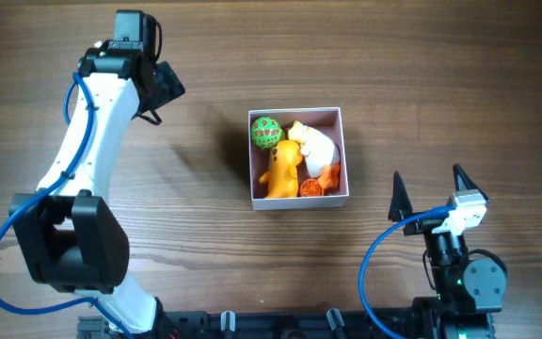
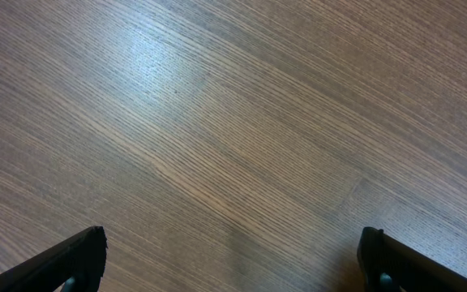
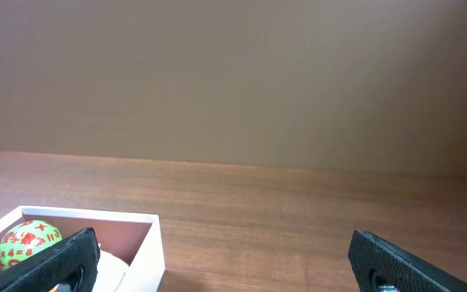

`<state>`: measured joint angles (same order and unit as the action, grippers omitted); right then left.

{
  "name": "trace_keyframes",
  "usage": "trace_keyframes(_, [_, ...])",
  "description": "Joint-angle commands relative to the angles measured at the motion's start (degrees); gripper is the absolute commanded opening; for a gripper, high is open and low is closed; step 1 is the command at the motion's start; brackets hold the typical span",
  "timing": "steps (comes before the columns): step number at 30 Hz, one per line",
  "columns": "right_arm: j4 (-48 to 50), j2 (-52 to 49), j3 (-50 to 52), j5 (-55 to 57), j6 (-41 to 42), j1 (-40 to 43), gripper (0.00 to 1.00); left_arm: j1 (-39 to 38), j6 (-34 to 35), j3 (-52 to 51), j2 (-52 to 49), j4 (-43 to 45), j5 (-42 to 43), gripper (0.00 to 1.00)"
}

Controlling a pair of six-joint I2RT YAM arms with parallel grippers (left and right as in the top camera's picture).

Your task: Pack container

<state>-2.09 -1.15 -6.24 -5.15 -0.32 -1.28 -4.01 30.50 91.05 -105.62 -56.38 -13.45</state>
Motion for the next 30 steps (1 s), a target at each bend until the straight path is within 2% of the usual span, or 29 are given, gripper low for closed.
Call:
trace_keyframes(1, [1.62, 0.94, 2.73, -0.28, 1.44, 0.24, 1.0, 0.28, -0.09, 0.37, 1.49, 0.0, 0.11, 1.0])
trace_keyframes(6, [2.4, 0.94, 5.14, -0.28, 5.01, 0.22, 1.0, 0.28, -0.09, 0.37, 1.49, 0.0, 0.11, 1.0])
trace_keyframes(30, [2.51, 0.96, 5.95, -0.28, 4.37, 0.17, 1.0, 0.28, -0.09, 0.37, 1.49, 0.0, 0.11, 1.0])
